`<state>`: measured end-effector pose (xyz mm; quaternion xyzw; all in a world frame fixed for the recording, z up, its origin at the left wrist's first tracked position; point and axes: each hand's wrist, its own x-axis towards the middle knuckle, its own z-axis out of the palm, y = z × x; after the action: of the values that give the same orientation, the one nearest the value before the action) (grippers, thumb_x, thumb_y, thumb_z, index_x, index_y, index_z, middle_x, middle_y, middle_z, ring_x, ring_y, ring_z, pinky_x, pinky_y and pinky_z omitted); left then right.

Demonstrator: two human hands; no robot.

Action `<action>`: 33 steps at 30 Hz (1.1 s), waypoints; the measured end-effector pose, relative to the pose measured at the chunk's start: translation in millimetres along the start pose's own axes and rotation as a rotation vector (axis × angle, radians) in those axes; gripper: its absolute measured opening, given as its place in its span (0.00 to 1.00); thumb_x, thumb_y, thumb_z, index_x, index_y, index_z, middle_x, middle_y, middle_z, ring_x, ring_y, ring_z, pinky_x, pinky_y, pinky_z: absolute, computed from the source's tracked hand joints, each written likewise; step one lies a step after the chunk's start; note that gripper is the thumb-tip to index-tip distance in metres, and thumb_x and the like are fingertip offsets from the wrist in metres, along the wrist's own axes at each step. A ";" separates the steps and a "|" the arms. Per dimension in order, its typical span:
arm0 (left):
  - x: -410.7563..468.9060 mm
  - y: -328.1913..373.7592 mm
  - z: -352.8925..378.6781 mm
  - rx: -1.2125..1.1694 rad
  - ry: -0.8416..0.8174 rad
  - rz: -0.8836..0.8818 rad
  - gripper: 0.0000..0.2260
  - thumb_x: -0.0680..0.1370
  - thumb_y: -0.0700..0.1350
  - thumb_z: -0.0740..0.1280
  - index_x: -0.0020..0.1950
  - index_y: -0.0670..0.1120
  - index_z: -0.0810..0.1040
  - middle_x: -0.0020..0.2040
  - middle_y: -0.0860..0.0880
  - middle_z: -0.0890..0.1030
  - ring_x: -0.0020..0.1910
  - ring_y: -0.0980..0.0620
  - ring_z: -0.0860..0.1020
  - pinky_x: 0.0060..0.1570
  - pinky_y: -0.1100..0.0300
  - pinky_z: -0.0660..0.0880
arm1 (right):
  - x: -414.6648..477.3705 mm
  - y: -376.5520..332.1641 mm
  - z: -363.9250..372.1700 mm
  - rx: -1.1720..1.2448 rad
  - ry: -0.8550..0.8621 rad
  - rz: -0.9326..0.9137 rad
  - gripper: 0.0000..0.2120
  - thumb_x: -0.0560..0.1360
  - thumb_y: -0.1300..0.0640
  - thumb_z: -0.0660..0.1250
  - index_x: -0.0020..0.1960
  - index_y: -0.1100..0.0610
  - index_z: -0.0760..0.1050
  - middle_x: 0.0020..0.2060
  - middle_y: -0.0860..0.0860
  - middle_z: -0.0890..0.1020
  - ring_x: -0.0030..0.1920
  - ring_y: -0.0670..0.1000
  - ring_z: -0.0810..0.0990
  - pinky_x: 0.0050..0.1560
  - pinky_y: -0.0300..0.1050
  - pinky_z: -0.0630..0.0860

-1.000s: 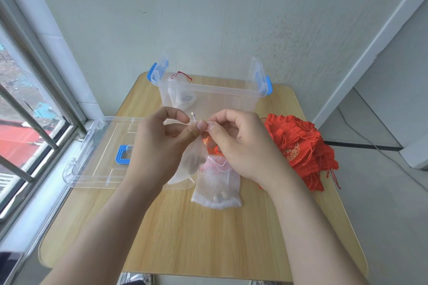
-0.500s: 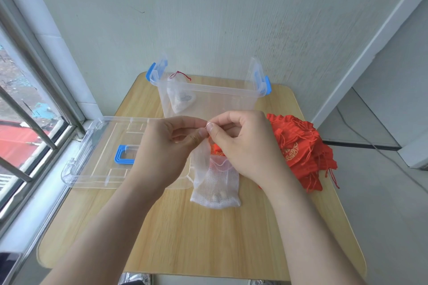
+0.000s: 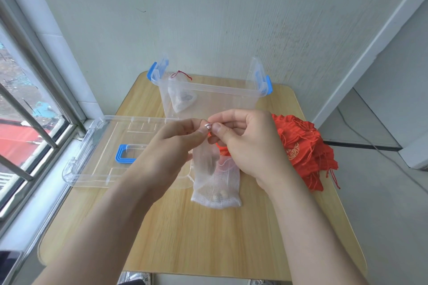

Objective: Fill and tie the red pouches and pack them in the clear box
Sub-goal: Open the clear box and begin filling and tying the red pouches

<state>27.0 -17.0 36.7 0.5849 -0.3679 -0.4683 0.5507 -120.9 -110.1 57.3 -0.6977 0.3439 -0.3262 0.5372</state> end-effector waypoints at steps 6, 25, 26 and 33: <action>-3.8 4.1 -2.4 -0.133 -0.020 -0.009 0.14 0.86 0.44 0.64 0.58 0.36 0.84 0.57 0.31 0.84 0.54 0.38 0.83 0.67 0.39 0.74 | 0.6 5.4 2.0 -0.181 -0.004 -0.247 0.06 0.80 0.67 0.72 0.53 0.57 0.84 0.39 0.47 0.88 0.42 0.46 0.88 0.41 0.43 0.85; -7.4 1.0 0.0 0.375 0.070 0.228 0.06 0.84 0.43 0.69 0.58 0.51 0.84 0.46 0.49 0.89 0.50 0.51 0.87 0.60 0.43 0.80 | 1.7 4.0 4.4 -0.139 0.107 0.064 0.01 0.71 0.61 0.72 0.40 0.58 0.82 0.33 0.52 0.88 0.37 0.53 0.89 0.46 0.58 0.87; -7.4 0.6 0.7 0.398 0.071 0.252 0.07 0.85 0.42 0.68 0.58 0.52 0.84 0.45 0.49 0.89 0.50 0.50 0.87 0.59 0.42 0.80 | 1.4 1.8 3.6 -0.045 0.097 0.139 0.02 0.72 0.63 0.72 0.42 0.61 0.82 0.34 0.54 0.88 0.37 0.56 0.89 0.46 0.58 0.87; -6.1 -4.1 1.6 0.511 0.097 0.370 0.08 0.79 0.54 0.76 0.58 0.59 0.86 0.45 0.53 0.87 0.48 0.49 0.85 0.53 0.43 0.80 | 1.9 -8.3 -5.1 0.108 0.038 0.373 0.04 0.72 0.64 0.74 0.42 0.65 0.84 0.31 0.55 0.80 0.31 0.52 0.79 0.32 0.44 0.72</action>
<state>23.4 -11.2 33.6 0.6492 -0.5470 -0.2242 0.4785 -123.0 -112.9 66.6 -0.5858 0.4594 -0.2518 0.6184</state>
